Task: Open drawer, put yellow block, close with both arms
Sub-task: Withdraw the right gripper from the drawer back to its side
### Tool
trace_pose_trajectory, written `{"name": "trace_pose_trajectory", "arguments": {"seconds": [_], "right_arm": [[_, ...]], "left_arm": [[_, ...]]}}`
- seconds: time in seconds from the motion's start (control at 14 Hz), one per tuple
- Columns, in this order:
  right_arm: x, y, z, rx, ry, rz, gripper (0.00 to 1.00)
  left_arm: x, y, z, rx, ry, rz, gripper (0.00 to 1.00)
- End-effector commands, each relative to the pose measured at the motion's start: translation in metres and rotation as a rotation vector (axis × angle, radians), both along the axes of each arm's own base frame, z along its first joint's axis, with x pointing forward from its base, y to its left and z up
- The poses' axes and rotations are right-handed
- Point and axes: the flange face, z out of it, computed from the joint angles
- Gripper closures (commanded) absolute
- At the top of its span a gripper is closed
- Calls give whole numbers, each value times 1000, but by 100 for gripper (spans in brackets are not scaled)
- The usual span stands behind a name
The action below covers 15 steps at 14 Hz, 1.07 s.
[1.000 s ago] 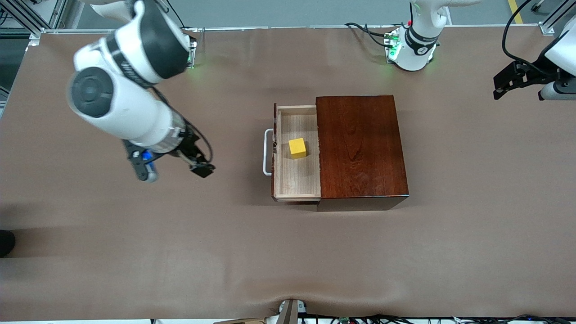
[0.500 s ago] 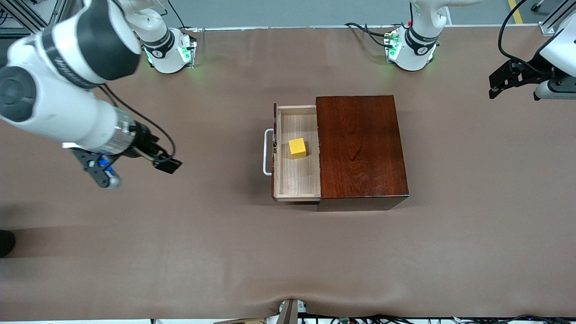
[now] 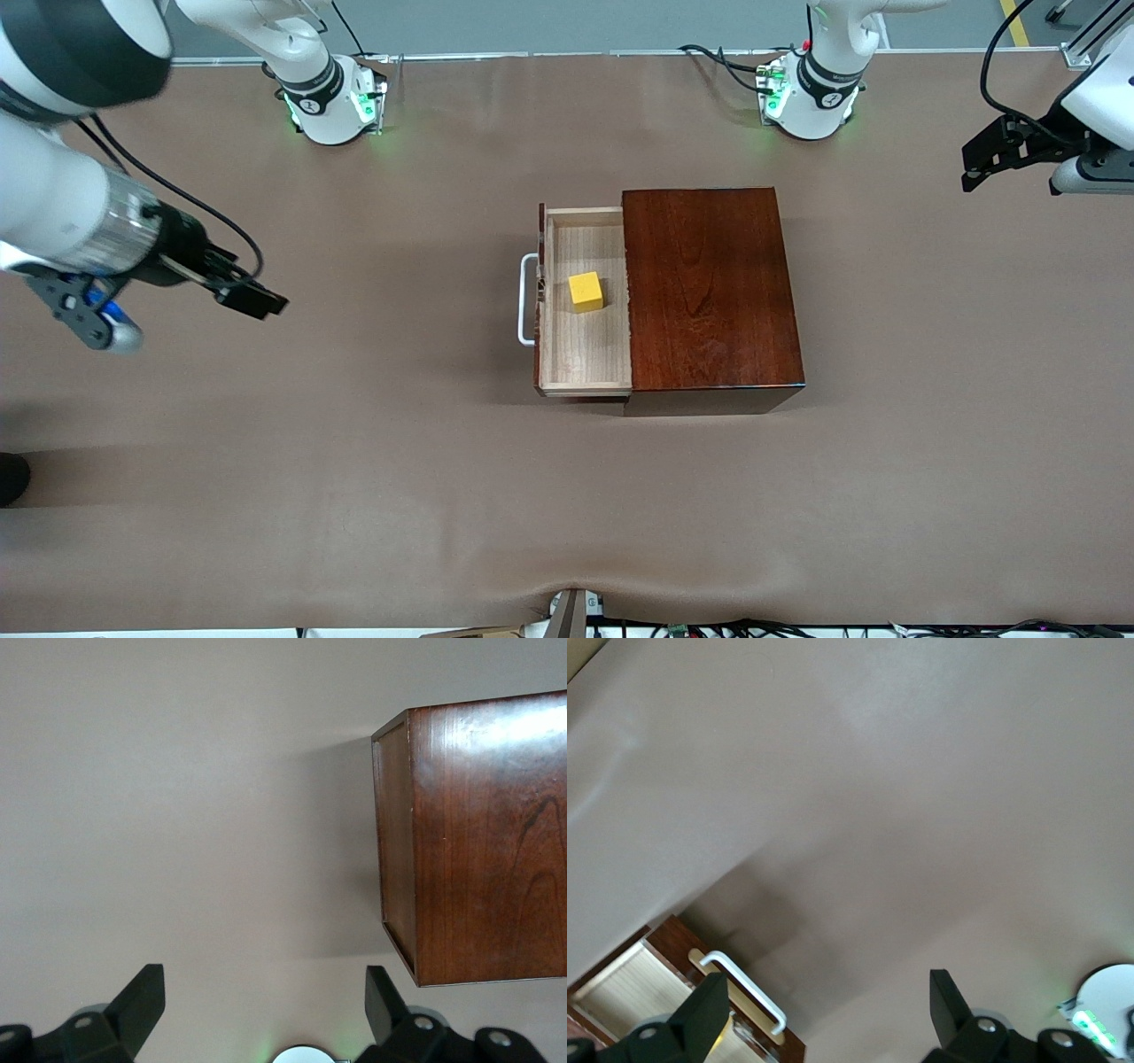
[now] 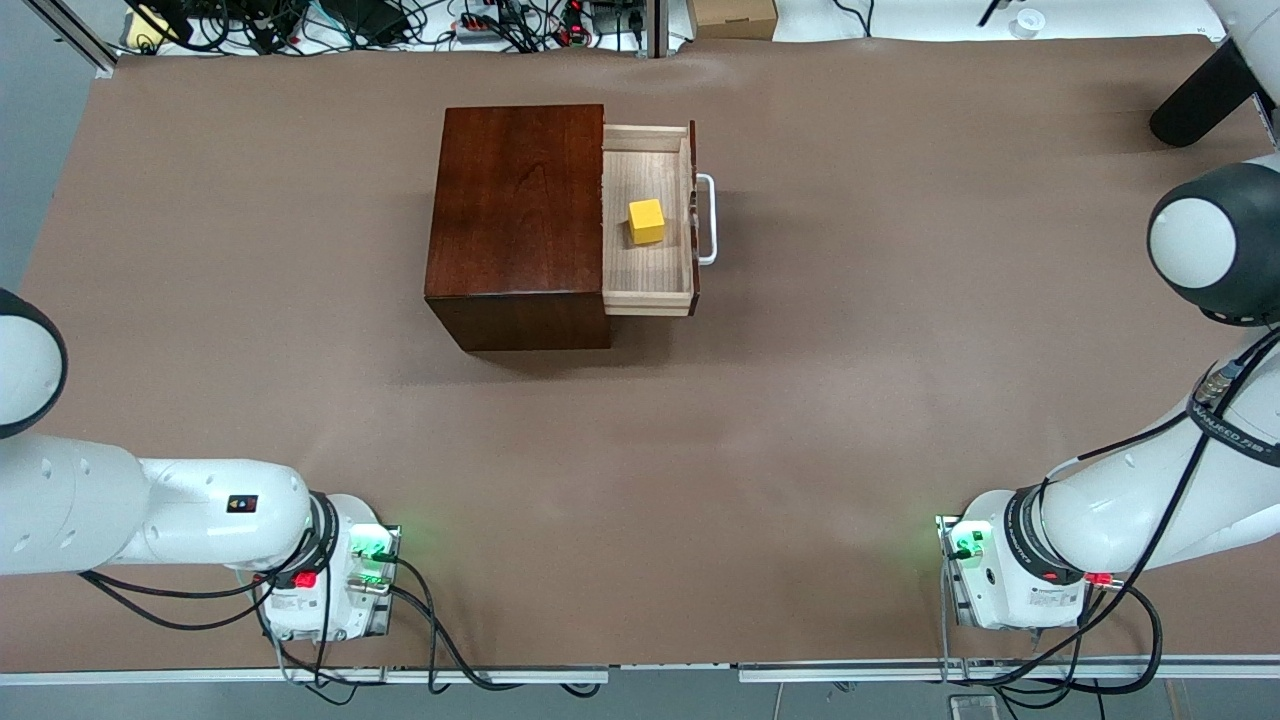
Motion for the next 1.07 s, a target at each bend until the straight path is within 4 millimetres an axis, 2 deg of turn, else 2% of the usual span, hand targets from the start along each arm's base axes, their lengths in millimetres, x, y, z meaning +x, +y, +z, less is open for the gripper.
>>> {"name": "trace_pose_trajectory", "arguments": {"seconds": [0.0,0.21,0.36,0.64,0.71,0.86,0.93,1.0], "right_arm": [[-15,-23,25,-15,-20,51,0],[-28,-35,38,-82,-22,153,0],[-32,-57,45,-85,-38,270,0],[-32,-75,46,-68,-41,386,0],[-33,-83,47,-63,-45,416,0],[-36,-101,46,-51,-46,480,0],[-36,-121,44,-42,-50,510,0],[-35,-137,41,-31,-53,552,0]], "left_arm": [[-7,2,9,-23,-1,-9,0],[-8,1,9,-23,4,-9,0],[-9,2,10,-23,2,-8,0],[-7,-2,8,-33,6,2,0],[-6,-11,7,-67,10,-3,0],[-1,-46,10,-94,6,-18,0],[3,-79,10,-90,4,-17,0],[10,-112,1,-92,21,13,0]]}}
